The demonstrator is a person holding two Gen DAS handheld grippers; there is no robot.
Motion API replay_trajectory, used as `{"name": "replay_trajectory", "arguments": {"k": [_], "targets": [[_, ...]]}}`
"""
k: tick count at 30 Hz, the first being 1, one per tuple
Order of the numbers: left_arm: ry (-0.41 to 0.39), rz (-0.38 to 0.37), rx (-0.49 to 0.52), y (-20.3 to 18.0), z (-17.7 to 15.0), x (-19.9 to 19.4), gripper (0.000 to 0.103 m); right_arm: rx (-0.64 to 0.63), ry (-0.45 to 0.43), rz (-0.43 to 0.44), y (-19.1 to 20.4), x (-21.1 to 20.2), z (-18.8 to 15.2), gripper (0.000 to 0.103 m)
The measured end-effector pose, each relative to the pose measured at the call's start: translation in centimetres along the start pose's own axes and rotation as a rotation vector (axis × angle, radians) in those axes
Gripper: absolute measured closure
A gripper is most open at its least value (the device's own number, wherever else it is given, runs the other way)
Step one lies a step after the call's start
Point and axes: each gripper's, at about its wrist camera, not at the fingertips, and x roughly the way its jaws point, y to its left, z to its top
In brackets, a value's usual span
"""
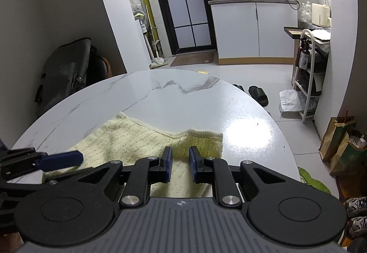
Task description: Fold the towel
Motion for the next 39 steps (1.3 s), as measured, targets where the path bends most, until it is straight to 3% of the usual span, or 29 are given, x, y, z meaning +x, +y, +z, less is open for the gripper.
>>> {"name": "replay_trajectory", "arguments": {"k": [8, 34, 37, 39], "targets": [[0.031, 0.033, -0.01, 1.1, -0.8, -0.1, 0.058, -0.008, 0.004, 0.002, 1.0, -0.9, -0.5, 0.075], [0.065, 0.163, -0.088, 3.1, -0.7, -2.6, 0.058, -0.05, 0.017, -0.002, 4.2, -4.7, -2.0, 0.071], [0.042, 0.176, -0.139, 3.4, -0.8, -3.5, 0.058, -0.052, 0.011, -0.002, 4.8, -5.4, -2.1, 0.07], [0.013, 0.161, -0.184, 3.7, -0.8, -4.7, 0.057, -0.054, 0.008, -0.003, 5.1, -5.8, -2.2, 0.058]]}}
